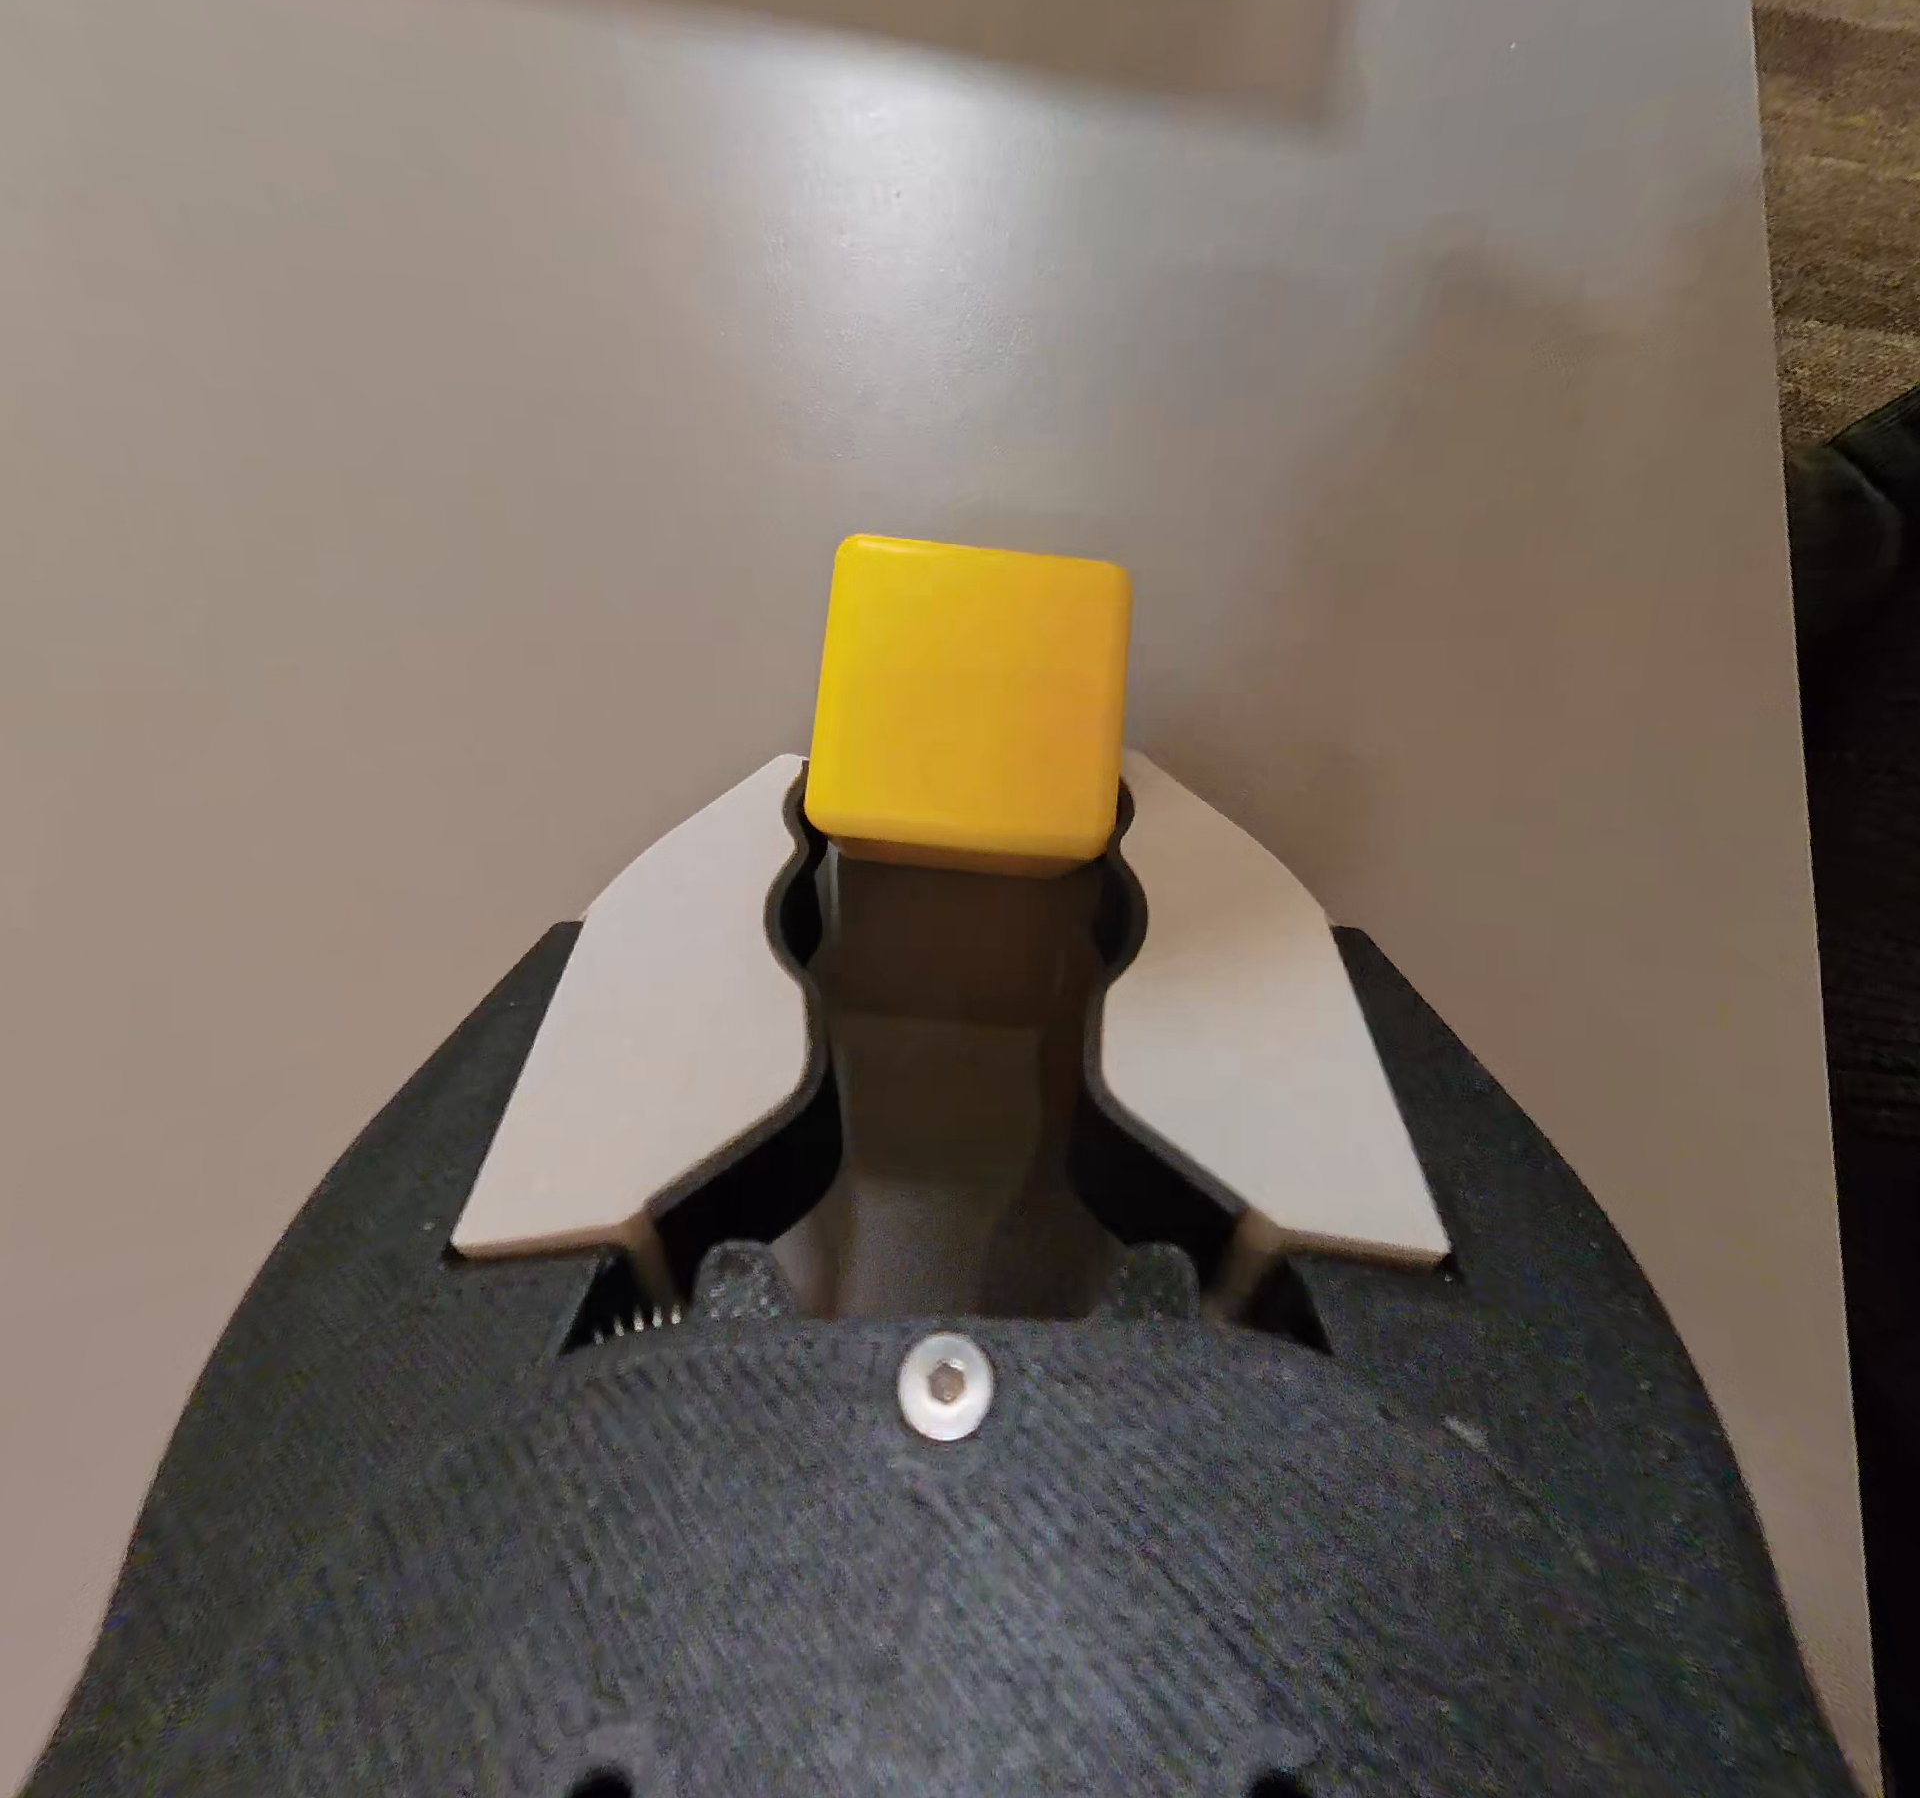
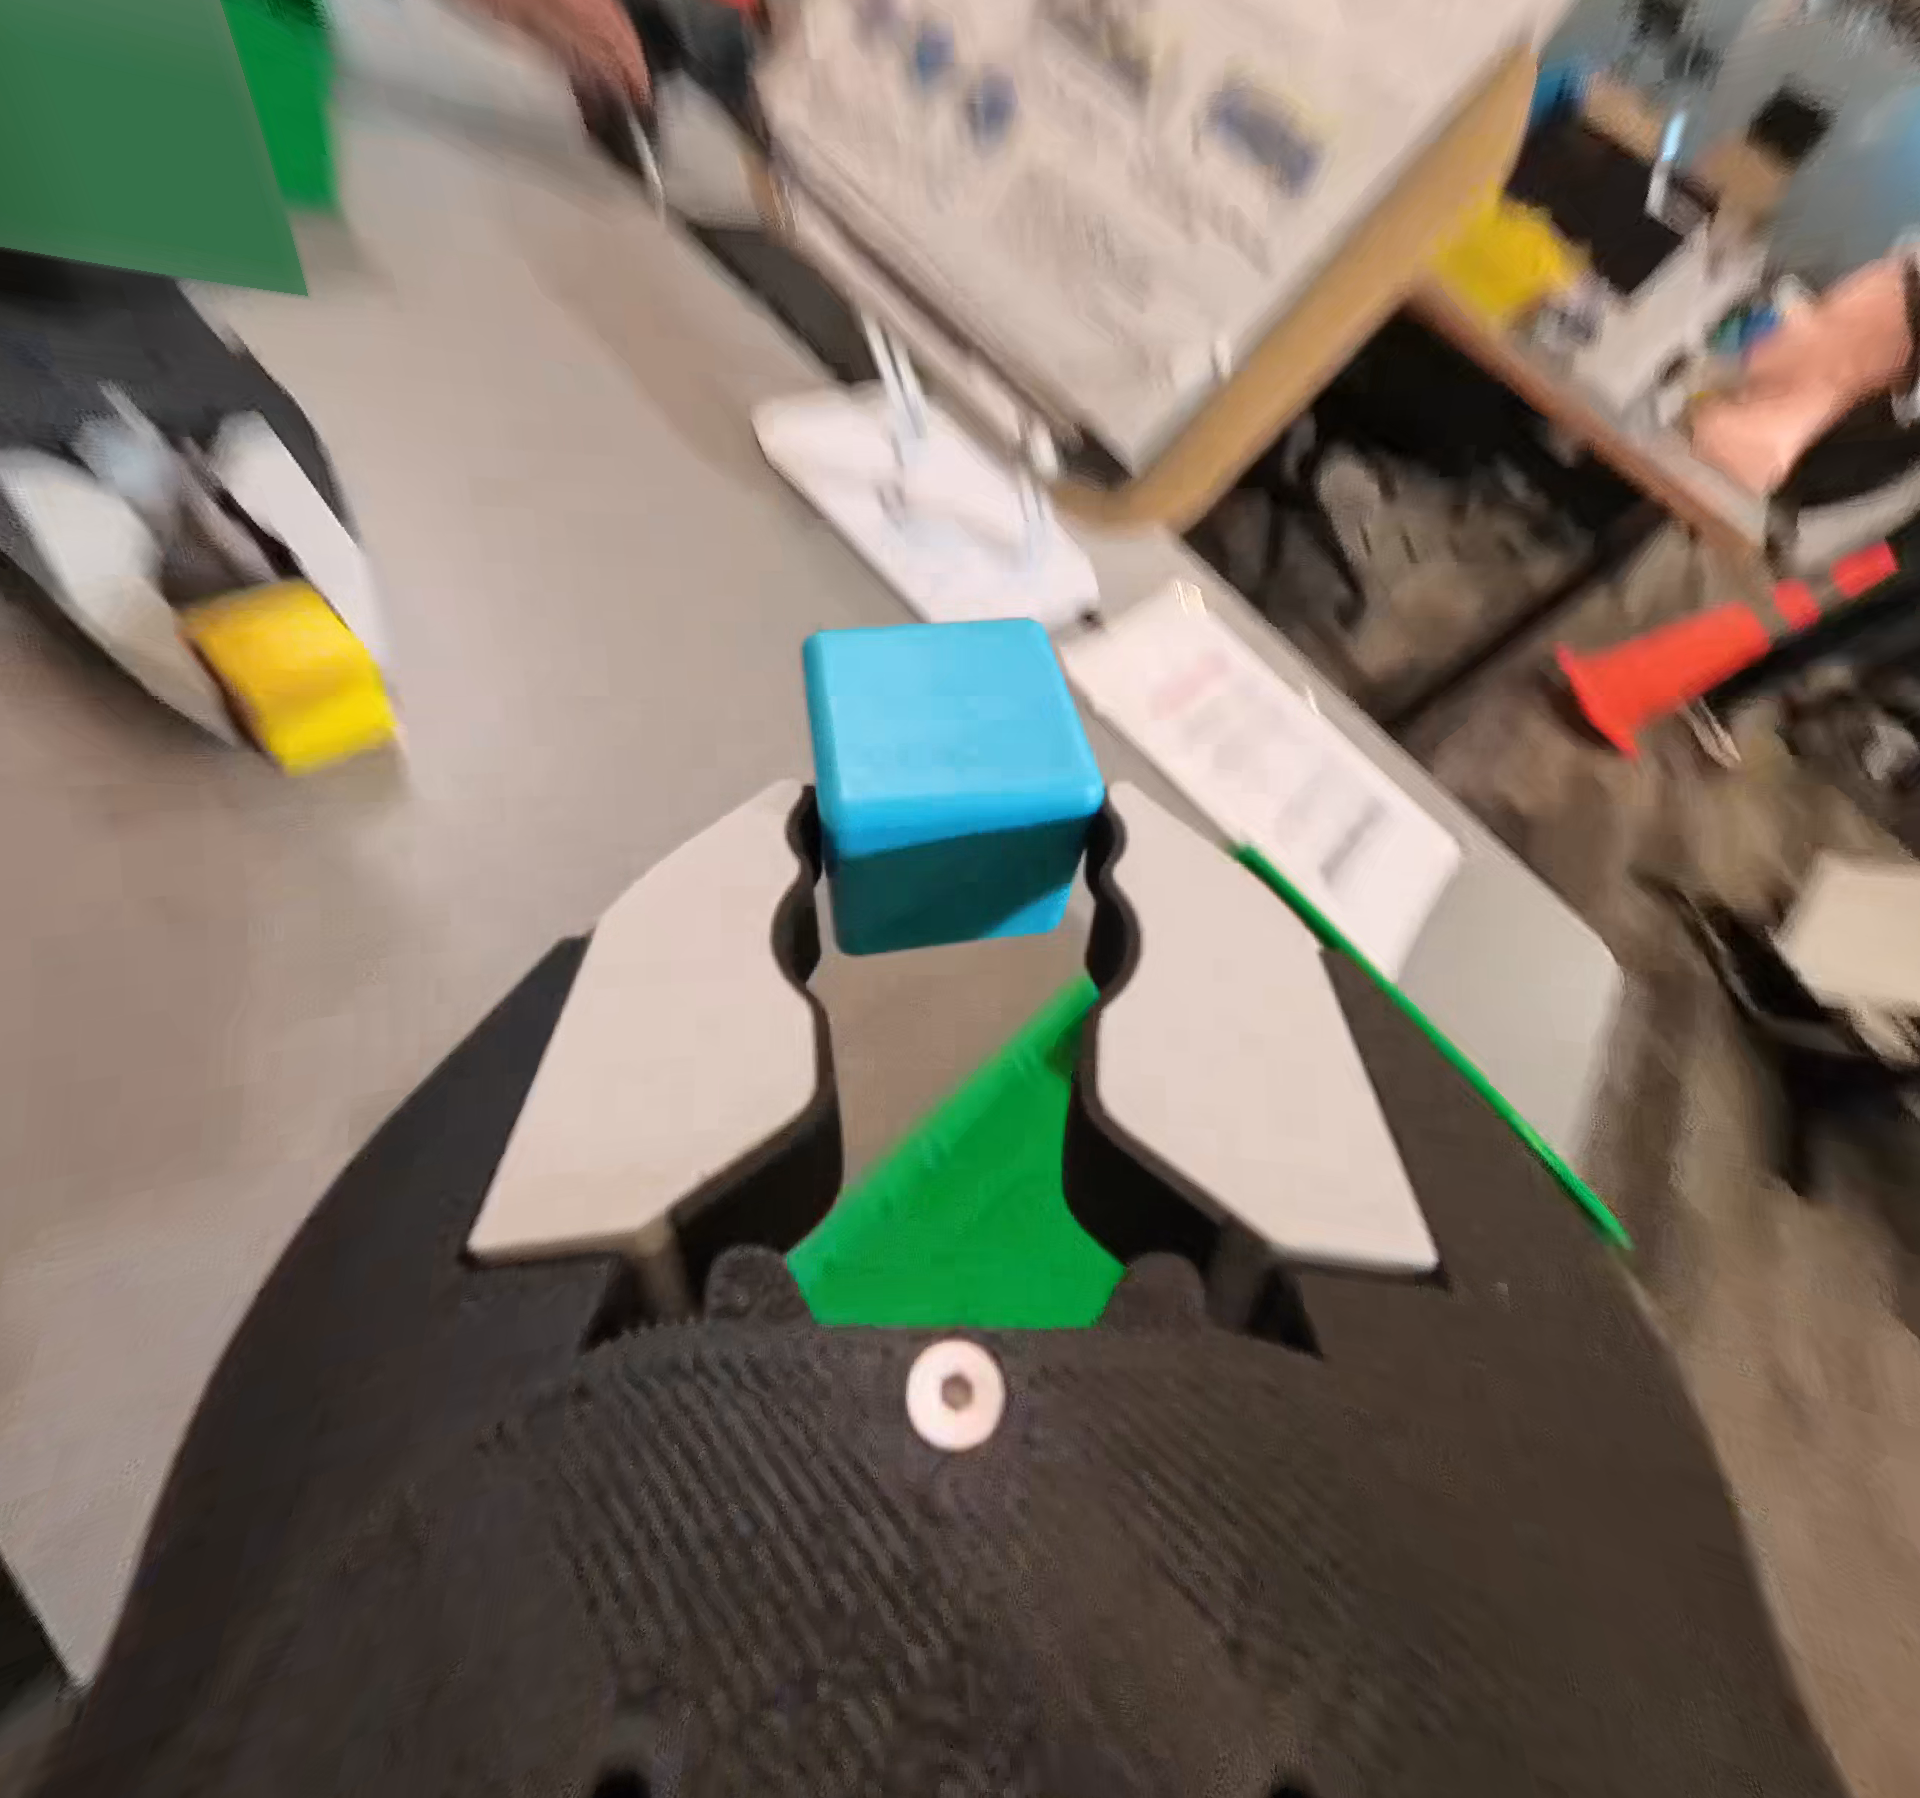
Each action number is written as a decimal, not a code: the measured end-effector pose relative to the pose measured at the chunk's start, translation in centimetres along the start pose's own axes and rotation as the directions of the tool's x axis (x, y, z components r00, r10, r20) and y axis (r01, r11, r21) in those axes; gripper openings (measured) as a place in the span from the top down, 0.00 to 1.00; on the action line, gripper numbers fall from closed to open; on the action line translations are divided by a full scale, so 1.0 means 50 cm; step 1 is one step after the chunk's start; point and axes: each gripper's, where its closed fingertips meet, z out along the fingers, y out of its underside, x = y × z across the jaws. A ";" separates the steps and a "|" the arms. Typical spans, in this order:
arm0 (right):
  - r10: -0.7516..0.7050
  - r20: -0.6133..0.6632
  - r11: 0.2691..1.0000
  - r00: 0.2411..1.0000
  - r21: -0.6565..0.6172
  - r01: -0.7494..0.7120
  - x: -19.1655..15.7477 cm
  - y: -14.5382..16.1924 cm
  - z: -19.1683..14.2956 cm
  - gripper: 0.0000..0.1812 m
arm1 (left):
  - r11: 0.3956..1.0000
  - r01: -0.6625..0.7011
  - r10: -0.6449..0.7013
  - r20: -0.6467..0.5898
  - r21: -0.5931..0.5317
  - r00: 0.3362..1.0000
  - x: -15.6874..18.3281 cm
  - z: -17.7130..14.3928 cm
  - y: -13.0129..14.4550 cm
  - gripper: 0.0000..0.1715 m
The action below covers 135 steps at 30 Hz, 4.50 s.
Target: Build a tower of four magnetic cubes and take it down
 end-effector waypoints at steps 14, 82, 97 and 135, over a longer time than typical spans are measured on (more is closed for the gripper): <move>-0.132 0.405 0.411 0.905 -0.808 0.422 0.100 0.422 0.020 0.72 | 1.000 0.009 -0.009 0.026 -0.001 1.000 -0.002 0.002 -0.001 0.69; 0.174 0.656 0.982 0.734 -0.174 -0.076 -0.515 0.085 0.324 0.69 | 0.917 0.250 -0.319 0.196 0.310 0.927 -0.079 -0.149 0.044 0.67; 0.104 0.684 0.978 0.722 -0.202 0.050 -0.541 0.110 0.322 0.71 | 0.932 0.230 -0.297 0.226 0.279 0.928 -0.078 -0.140 0.045 0.68; 0.138 0.146 0.188 0.980 -0.975 0.119 0.083 0.529 -0.159 0.71 | 0.977 0.155 -0.179 0.171 0.144 0.969 -0.064 -0.022 -0.031 0.70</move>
